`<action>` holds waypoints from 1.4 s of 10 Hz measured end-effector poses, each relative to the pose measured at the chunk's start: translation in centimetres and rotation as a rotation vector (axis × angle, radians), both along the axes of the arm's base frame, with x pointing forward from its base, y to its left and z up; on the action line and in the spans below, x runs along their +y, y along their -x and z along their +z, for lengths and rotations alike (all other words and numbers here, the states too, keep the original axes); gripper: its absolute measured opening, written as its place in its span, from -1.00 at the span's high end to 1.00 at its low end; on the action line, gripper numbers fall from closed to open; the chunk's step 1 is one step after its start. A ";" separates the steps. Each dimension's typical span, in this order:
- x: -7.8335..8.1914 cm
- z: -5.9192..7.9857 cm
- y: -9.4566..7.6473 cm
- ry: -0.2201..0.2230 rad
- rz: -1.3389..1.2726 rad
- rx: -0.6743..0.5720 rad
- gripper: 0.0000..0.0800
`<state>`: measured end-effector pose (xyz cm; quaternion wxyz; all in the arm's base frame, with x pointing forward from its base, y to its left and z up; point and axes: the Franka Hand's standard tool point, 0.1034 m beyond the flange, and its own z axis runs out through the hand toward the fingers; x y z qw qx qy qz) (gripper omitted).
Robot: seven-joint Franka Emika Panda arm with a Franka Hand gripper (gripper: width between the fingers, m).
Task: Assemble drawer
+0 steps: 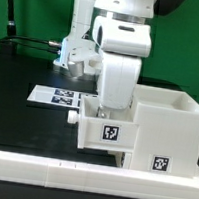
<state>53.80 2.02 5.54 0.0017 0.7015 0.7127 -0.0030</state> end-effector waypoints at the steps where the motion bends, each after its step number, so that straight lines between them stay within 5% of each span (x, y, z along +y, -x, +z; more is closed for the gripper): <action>1: 0.2 0.0 0.0 0.001 -0.008 0.002 0.90; 6: 0.0 0.0 0.0 0.001 -0.016 0.003 0.90; 7: 0.1 0.1 0.0 0.001 -0.015 0.002 0.70; 8: 0.2 0.6 -0.2 0.003 -0.014 -0.002 0.21; 9: 0.3 1.2 -0.3 0.006 -0.012 -0.002 0.21; 11: -0.3 2.5 -0.3 0.019 -0.014 0.006 -0.47; 14: -3.2 4.1 -0.1 0.038 0.027 0.023 -0.62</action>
Offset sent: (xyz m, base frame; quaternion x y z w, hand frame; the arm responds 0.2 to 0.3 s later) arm 0.0000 0.0000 0.0000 0.0000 0.0000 0.0000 1.0000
